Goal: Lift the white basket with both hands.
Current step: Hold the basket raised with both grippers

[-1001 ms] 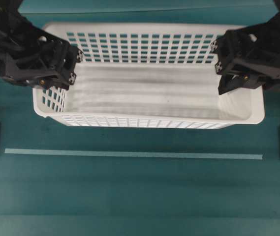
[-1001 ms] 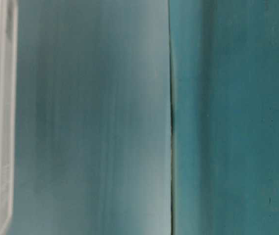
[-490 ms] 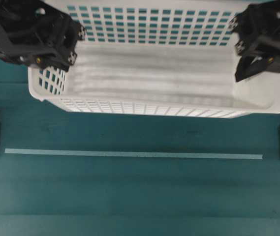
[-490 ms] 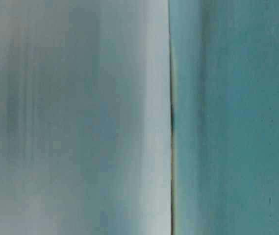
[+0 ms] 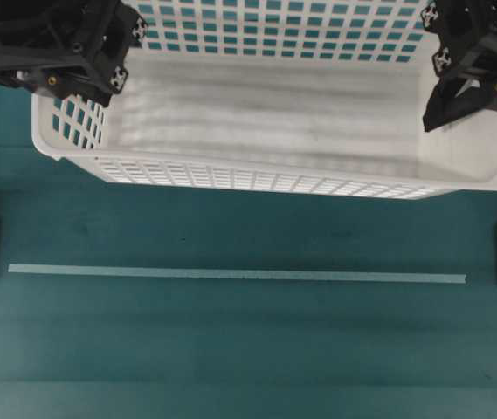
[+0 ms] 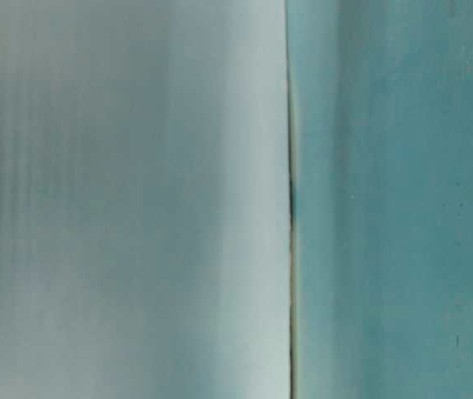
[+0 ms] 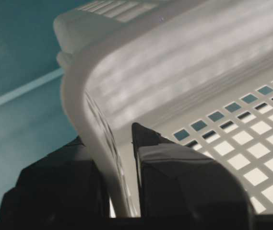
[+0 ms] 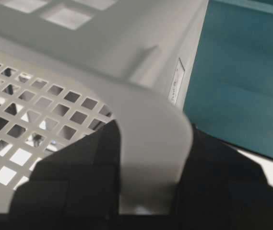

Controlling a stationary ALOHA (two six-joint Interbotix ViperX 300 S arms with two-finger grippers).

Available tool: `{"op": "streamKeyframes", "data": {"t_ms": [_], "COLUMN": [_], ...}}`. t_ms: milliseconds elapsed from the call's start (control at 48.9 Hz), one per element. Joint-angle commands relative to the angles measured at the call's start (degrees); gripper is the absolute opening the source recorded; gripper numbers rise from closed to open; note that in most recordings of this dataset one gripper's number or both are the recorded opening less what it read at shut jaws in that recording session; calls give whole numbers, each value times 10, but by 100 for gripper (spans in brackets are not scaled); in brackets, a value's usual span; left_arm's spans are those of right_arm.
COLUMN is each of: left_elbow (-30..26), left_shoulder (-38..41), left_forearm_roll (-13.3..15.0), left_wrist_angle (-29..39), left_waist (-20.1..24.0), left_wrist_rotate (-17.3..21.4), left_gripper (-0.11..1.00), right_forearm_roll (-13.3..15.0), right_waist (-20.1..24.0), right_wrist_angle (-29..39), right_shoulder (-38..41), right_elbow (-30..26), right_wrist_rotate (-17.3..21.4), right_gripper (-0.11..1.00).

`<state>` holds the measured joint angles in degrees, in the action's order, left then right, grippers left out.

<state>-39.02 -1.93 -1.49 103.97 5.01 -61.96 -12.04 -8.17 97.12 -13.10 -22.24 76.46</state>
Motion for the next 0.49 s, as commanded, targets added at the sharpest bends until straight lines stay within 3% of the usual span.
{"op": "streamKeyframes", "data": {"t_ms": [0,327,470], "left_elbow": [-15,3,28], "left_shoulder": [10,7,3], "left_forearm_roll": [3,3,-4], "left_wrist_angle": [-8,-8,-8], "left_waist": [-6,-6,-5], "left_wrist_rotate": [64,66,62], "left_gripper": [7,7,7], "right_forearm_roll": [-13,-8,9], "right_waist": [31,36,36], "right_wrist_angle": [-8,-7,19], "right_shoulder": [12,12,9], "right_elbow": [-15,-14,5], "right_wrist_rotate": [-29,-33,-33], "right_gripper": [19,20,19]}}
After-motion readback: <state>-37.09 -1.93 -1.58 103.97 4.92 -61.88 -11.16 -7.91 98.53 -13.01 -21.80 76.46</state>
